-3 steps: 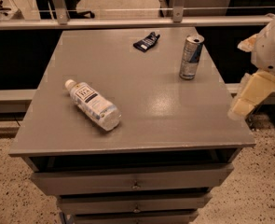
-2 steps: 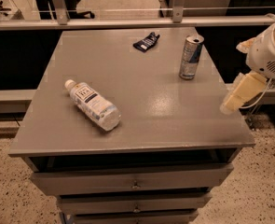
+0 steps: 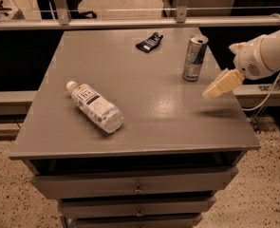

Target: Pick redbull can

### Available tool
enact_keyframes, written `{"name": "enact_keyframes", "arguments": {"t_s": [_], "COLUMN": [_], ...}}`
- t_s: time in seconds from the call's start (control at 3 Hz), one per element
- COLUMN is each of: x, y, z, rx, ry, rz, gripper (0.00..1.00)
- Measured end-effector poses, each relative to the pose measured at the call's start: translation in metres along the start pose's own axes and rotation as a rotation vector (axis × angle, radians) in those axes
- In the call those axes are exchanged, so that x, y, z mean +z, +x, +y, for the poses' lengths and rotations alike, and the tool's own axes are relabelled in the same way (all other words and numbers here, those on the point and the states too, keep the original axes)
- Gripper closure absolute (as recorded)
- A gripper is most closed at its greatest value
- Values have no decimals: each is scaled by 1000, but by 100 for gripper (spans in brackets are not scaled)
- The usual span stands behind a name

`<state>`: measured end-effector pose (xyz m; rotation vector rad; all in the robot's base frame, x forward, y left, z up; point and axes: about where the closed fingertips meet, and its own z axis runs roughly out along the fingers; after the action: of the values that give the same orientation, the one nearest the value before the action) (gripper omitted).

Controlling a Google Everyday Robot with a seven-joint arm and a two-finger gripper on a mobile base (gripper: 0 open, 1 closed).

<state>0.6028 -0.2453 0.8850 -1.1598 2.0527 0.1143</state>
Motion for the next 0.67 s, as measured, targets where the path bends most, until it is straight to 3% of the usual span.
{"name": "enact_keyframes", "arguments": {"t_s": [0.33,0.67], "x": [32,55], "y": [-10,-19], "z": [-17,-15], "rx": [60,117], "ry": [-7,-47], "rz": [-119,-231], "gripper": [0,0]}}
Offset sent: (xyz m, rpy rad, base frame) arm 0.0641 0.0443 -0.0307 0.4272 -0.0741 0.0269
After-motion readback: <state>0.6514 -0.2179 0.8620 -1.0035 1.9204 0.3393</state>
